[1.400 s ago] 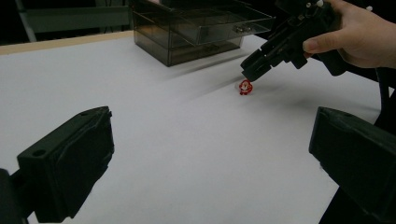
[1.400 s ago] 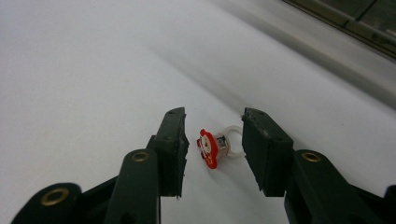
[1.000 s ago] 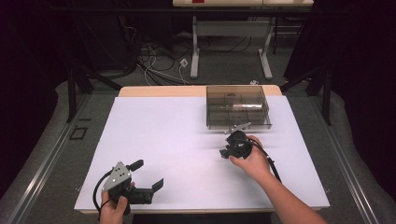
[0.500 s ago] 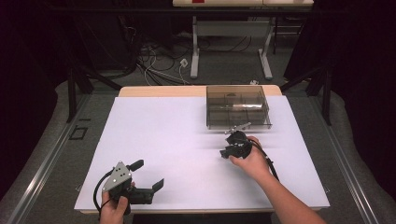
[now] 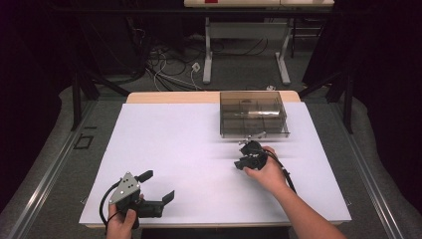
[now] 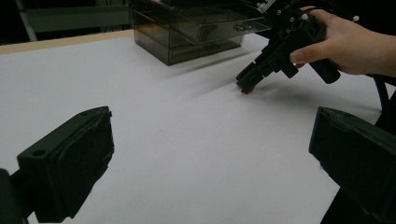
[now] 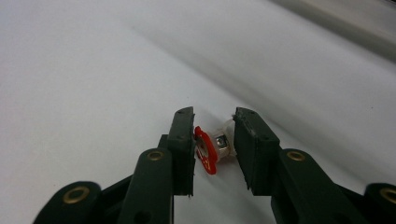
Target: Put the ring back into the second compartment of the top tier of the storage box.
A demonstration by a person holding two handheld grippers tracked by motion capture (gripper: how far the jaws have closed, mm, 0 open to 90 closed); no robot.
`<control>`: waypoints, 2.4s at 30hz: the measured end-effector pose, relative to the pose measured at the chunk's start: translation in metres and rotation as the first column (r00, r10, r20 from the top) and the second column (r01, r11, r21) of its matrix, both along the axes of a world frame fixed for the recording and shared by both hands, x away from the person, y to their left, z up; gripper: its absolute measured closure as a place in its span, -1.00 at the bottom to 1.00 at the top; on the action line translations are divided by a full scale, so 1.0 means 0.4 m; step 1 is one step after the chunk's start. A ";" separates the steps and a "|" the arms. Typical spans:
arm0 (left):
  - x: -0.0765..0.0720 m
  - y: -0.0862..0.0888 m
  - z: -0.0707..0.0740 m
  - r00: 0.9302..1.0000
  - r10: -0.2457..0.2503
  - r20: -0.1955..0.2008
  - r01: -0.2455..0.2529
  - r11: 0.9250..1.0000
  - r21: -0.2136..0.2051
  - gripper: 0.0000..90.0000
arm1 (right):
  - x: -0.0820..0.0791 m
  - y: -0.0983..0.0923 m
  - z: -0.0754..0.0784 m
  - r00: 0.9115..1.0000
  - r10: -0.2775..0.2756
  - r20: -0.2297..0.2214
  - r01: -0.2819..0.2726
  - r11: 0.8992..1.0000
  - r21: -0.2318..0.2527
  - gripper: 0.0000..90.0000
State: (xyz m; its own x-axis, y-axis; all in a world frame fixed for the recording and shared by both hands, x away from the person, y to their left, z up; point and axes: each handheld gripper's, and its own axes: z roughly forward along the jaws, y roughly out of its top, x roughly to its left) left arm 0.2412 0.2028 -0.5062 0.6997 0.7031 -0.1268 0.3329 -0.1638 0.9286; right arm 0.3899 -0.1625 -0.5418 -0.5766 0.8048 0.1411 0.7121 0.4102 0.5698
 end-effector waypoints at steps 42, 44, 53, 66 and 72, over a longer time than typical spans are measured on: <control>-0.001 0.003 0.001 1.000 0.005 0.005 -0.005 1.000 0.003 -1.00 | 0.005 0.000 0.011 0.999 0.012 -0.032 -0.012 1.000 -0.003 0.66; -0.001 0.003 0.001 1.000 0.004 0.005 -0.004 1.000 0.004 -1.00 | 0.006 -0.004 0.013 1.000 0.017 -0.021 -0.017 1.000 -0.010 0.67; 0.000 0.002 0.000 1.000 0.005 0.002 -0.005 1.000 0.001 -1.00 | 0.004 0.000 0.014 0.999 0.010 -0.033 -0.010 1.000 0.001 0.67; -0.001 0.002 0.001 1.000 0.005 0.003 -0.005 1.000 0.000 -1.00 | -0.007 -0.005 0.031 1.000 0.011 -0.023 -0.011 1.000 -0.005 0.67; -0.001 0.002 0.000 1.000 0.005 0.002 -0.005 1.000 0.000 -1.00 | -0.012 -0.008 0.035 1.000 0.010 -0.003 -0.010 1.000 0.018 0.67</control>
State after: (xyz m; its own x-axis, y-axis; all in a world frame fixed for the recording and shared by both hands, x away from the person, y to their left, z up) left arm 0.2409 0.2035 -0.5060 0.6963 0.7068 -0.1250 0.3315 -0.1621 0.9294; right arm 0.3852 -0.1658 -0.5278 -0.5837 0.7965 0.1574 0.7102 0.4069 0.5746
